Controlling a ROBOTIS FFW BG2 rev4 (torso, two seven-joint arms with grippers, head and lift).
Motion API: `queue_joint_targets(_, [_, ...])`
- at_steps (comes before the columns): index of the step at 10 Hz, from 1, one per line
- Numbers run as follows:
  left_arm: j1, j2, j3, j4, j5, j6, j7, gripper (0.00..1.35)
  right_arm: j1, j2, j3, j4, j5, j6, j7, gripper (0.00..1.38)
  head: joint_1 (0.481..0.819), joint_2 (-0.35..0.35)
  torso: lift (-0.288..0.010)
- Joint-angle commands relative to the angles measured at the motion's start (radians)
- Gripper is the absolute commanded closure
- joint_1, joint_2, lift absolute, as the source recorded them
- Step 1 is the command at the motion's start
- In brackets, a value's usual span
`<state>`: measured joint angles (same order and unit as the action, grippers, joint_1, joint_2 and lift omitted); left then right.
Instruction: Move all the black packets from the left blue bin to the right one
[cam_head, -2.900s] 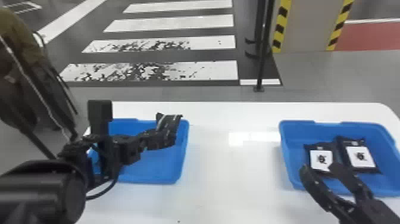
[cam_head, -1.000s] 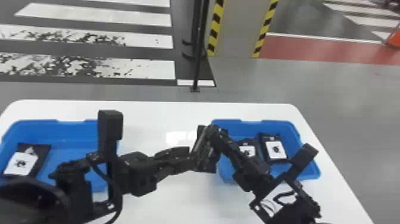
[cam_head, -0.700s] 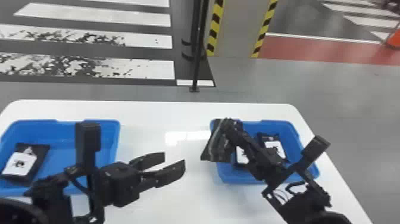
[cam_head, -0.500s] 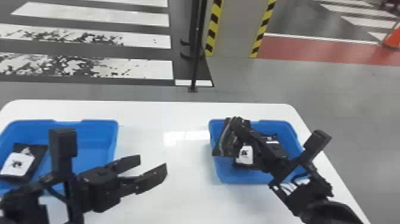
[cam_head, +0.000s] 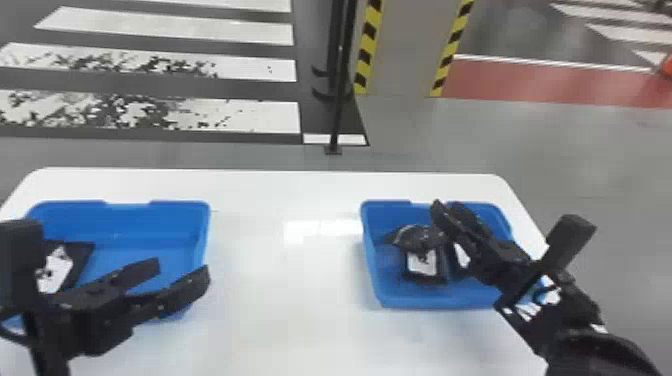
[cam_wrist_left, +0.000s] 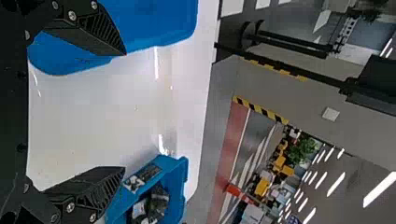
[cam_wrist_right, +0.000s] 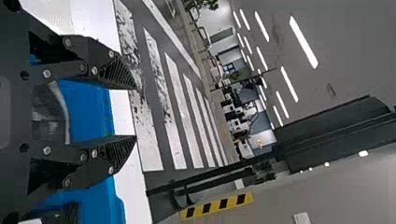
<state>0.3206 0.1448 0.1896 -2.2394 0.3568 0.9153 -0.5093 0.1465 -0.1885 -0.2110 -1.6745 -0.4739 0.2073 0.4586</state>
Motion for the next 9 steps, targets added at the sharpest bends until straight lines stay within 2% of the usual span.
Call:
queue_joint_targets(1, [-0.002,-0.004,0.072,-0.003,-0.058,0.012,0.000,0.18,0.064,0.009,-0.002,-0.062,0.047,-0.065,0.000,0.10,0.695,-0.141,-0.140])
queue_joint_targets(2, [-0.007,-0.007,0.114,0.000,-0.092,0.032,0.002,0.18,0.131,0.021,0.002,-0.138,0.087,-0.090,0.000,0.12,0.695,-0.108,-0.140])
queue_joint_targets(4, [-0.036,-0.016,0.187,0.000,-0.177,0.061,0.012,0.18,0.280,0.063,0.002,-0.315,0.153,-0.141,-0.024,0.13,0.695,-0.016,-0.140])
queue_joint_targets(5, [-0.053,-0.016,0.217,0.005,-0.225,0.079,0.017,0.18,0.357,0.087,0.002,-0.391,0.155,-0.151,-0.046,0.13,0.695,0.034,-0.140])
queue_joint_targets(6, [-0.068,-0.016,0.241,0.017,-0.249,0.086,0.023,0.18,0.403,0.104,0.002,-0.435,0.165,-0.153,-0.057,0.13,0.695,0.055,-0.140])
queue_joint_targets(7, [-0.095,-0.013,0.251,0.044,-0.281,0.093,0.026,0.18,0.460,0.113,0.002,-0.494,0.185,-0.153,-0.064,0.13,0.695,0.100,-0.140])
queue_joint_targets(9, [-0.156,0.004,0.251,0.113,-0.329,0.118,0.031,0.18,0.555,0.124,0.028,-0.563,0.151,-0.144,-0.069,0.13,0.695,0.173,-0.140])
